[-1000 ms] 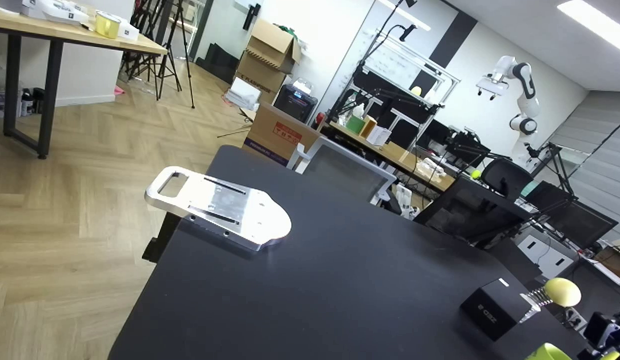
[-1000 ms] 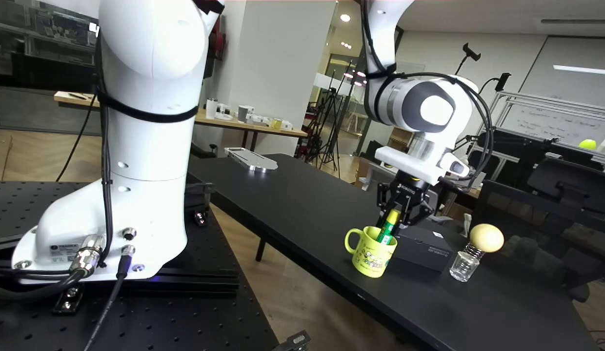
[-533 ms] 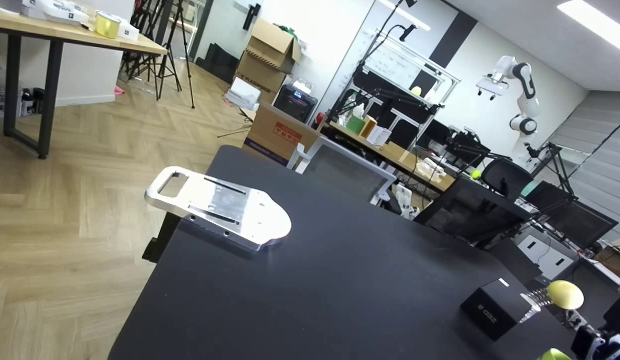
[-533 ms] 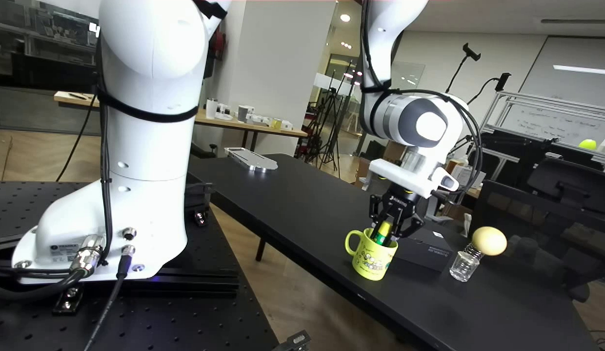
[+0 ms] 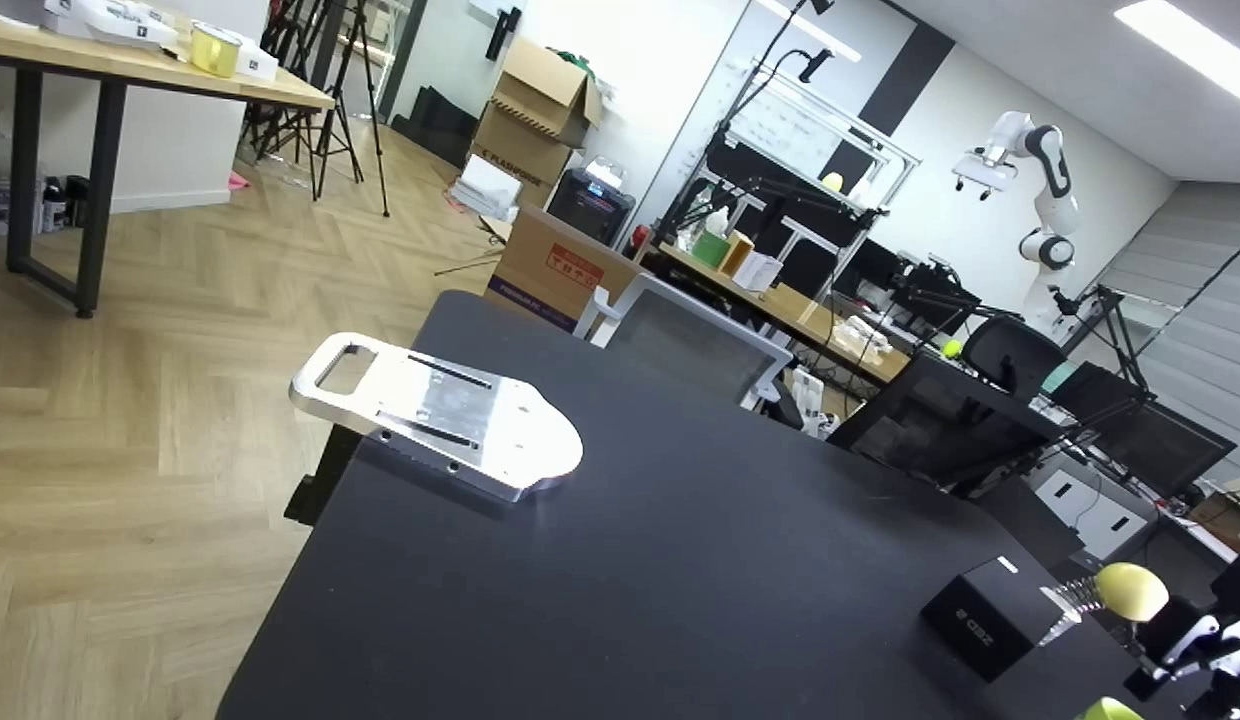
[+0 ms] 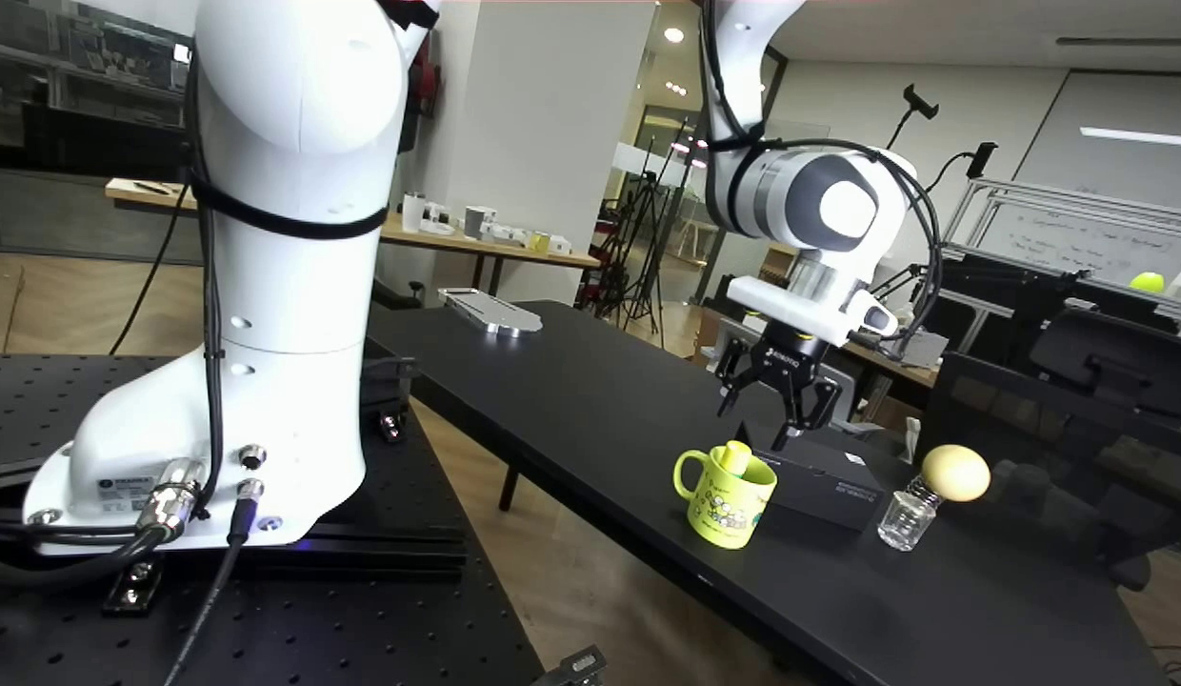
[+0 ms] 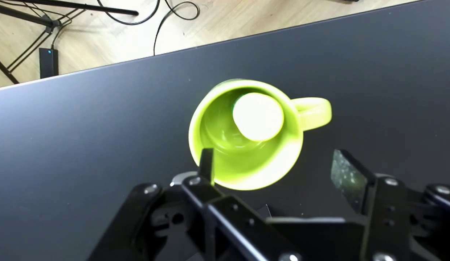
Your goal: Take the gluestick from the black box and place it in the yellow cup
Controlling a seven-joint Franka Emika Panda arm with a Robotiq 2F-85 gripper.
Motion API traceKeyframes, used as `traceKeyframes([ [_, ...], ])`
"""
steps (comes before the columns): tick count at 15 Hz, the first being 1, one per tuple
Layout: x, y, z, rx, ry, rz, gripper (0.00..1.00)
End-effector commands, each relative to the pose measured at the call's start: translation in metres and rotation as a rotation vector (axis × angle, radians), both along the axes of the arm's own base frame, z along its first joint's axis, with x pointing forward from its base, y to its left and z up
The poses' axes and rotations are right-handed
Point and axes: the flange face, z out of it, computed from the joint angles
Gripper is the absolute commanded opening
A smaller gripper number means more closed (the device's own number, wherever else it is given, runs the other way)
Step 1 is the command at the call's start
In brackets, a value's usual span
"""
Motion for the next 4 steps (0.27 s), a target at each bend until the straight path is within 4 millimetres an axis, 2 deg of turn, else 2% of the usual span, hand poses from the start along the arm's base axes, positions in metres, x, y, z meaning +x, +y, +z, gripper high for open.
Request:
traceKeyframes([
  [1, -0.009, 0.005, 0.046, -0.031, 0.03, -0.036, 1.0],
  [2, -0.015, 0.004, 0.053, -0.048, 0.077, -0.041, 1.0],
  [3, -0.006, 0.003, 0.034, -0.013, 0.039, -0.004, 1.0],
  [4, -0.01, 0.003, 0.043, -0.02, 0.06, -0.008, 1.0],
])
